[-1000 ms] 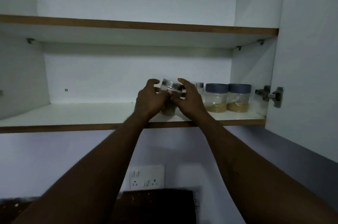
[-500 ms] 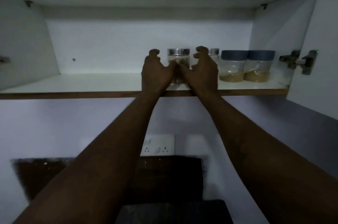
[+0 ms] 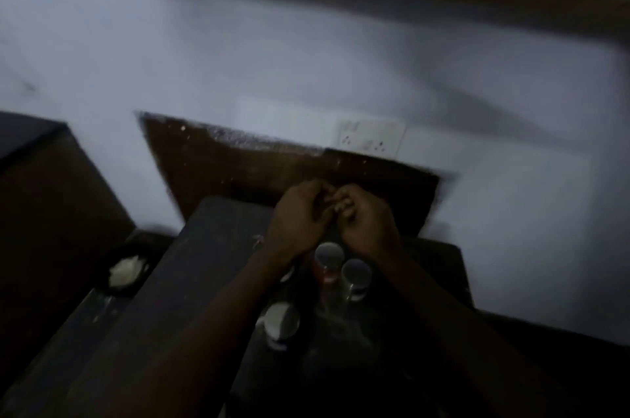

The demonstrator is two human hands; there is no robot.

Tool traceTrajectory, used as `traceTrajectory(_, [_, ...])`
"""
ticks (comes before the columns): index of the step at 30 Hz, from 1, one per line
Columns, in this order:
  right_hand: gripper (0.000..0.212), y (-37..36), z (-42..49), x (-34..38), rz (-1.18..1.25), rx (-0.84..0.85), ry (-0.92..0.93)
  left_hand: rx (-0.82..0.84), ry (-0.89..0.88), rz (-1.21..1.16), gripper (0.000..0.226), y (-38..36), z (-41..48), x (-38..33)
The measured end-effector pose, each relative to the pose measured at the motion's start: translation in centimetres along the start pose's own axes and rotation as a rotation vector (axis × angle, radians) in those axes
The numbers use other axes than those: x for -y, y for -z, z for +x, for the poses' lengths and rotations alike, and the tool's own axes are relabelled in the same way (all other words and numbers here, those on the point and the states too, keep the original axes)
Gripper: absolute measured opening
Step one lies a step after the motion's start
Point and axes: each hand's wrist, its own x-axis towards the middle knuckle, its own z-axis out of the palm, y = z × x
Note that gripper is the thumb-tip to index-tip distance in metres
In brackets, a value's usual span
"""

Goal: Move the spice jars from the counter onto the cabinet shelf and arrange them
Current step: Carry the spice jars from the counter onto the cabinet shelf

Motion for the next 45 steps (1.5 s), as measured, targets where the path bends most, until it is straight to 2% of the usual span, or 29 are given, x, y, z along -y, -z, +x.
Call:
traceTrajectory(3, [0.018,-6.4,-5.5,-1.4,-0.116,0.399,-0.152,0.19,0.299,0.096,0.026,-0.4,-8.4,5.9])
traceTrajectory(5, [0.017,-9.8,-8.5,-1.5,-0.104,0.53,-0.192,0.294,0.458,0.147,0.032,-0.5,-12.4,8.1])
traceTrajectory(9, [0.026,-14.3,-12.5,-1.5,-0.232,0.649,-0.227,0.459,0.523,0.319,0.043,-0.7,-18.0,10.6])
traceTrajectory(13, [0.076,-16.7,-14.9,-2.4,-0.311,0.752,-0.306,0.548,0.567,0.348,0.071,-0.9,-20.9,11.7])
traceTrajectory(17, [0.098,-17.7,-16.6,-3.4,-0.327,0.769,-0.28,0.591,0.646,0.253,0.086,-1.9,-22.3,12.1])
traceTrajectory(20, [0.109,-18.4,-17.4,-3.8,-0.355,0.788,-0.301,0.551,0.634,0.223,0.087,-2.6,-23.1,12.1])
traceTrajectory(25, [0.104,-17.8,-16.9,-4.6,-0.291,0.765,-0.317,0.523,0.557,0.251,0.088,-2.9,-23.8,12.0])
traceTrajectory(30, [0.086,-15.1,-15.9,-4.3,-0.056,0.645,-0.307,0.471,0.532,0.25,0.071,-1.7,-23.3,11.6])
traceTrajectory(33, [0.075,-12.5,-14.1,-3.0,0.073,0.515,-0.255,0.367,0.515,0.061,0.074,-0.1,-21.0,10.1])
traceTrajectory(37, [0.076,-7.9,-8.9,0.5,0.166,0.298,-0.149,0.142,0.415,-0.27,0.072,3.6,-15.3,6.0])
traceTrajectory(40, [0.065,-3.4,-3.7,4.5,0.275,0.095,-0.031,-0.042,0.279,-0.334,0.075,6.1,-9.2,2.4])
traceTrajectory(42, [0.062,-0.3,-0.5,7.2,0.35,-0.017,0.058,-0.118,0.165,-0.327,0.078,7.8,-4.9,-0.2])
traceTrajectory(45, [0.057,4.2,3.9,10.9,0.341,-0.132,0.164,-0.2,0.022,-0.3,0.077,10.4,0.9,-4.5])
